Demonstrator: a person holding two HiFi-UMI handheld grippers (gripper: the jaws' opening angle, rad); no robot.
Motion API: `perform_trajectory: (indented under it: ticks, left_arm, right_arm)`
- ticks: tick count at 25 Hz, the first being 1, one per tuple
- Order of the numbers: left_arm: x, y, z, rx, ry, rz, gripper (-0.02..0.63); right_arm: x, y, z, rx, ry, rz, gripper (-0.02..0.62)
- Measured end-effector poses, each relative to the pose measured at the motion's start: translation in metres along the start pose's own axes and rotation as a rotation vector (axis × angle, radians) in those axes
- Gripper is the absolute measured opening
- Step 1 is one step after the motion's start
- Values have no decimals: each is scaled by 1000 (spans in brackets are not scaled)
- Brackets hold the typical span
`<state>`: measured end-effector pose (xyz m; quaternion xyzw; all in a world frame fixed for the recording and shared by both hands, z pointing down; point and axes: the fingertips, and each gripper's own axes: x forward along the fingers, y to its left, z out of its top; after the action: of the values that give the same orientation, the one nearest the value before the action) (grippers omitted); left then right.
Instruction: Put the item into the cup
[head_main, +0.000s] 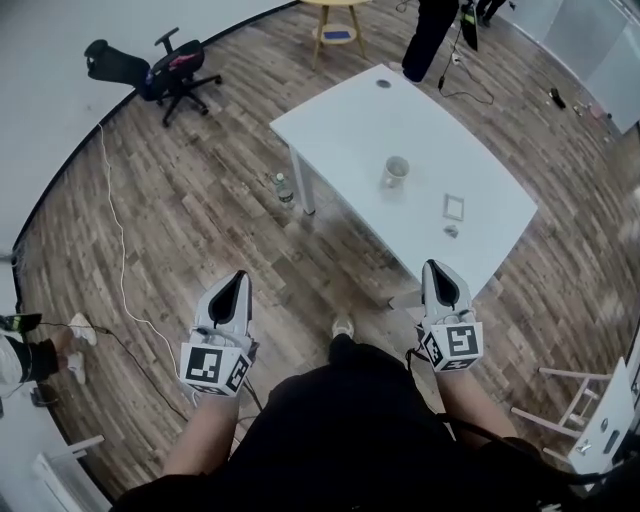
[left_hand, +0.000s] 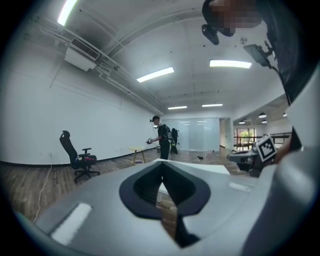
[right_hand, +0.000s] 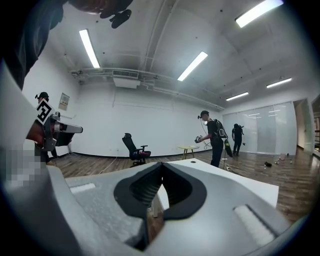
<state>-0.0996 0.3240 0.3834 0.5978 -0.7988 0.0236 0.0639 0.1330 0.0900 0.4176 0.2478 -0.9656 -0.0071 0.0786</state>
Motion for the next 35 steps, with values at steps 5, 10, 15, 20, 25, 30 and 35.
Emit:
perform_trajectory:
  ticks: [5,10,15,20,25,30,35]
  left_arm:
    - [54,7,19,37,-12,-17,-2]
    - [87,13,35,66,-22,-22,-2]
    - [106,10,31,70,-12,-42,-2]
    - [123,17,30,89,-12,-63,-2]
    - [156,32,36,111,-37,-109,-2]
    - [205,42,41,128,-68,-199,-2]
    - [254,50,49,134,-74,-304,-2]
  right_arm:
    - [47,-19,3,-64,-20,4,2]
    - [70,-29,5,-75,-16,21,2]
    - [78,-42,-2,-75,11,10,2]
    - [90,-54,-4,-70,16,-26,2]
    - [105,-61,0,-78,17,-74,2]
    - [123,-81,1,-83,28,-176,2]
    - [144,-82,14,-115,34,-235,2]
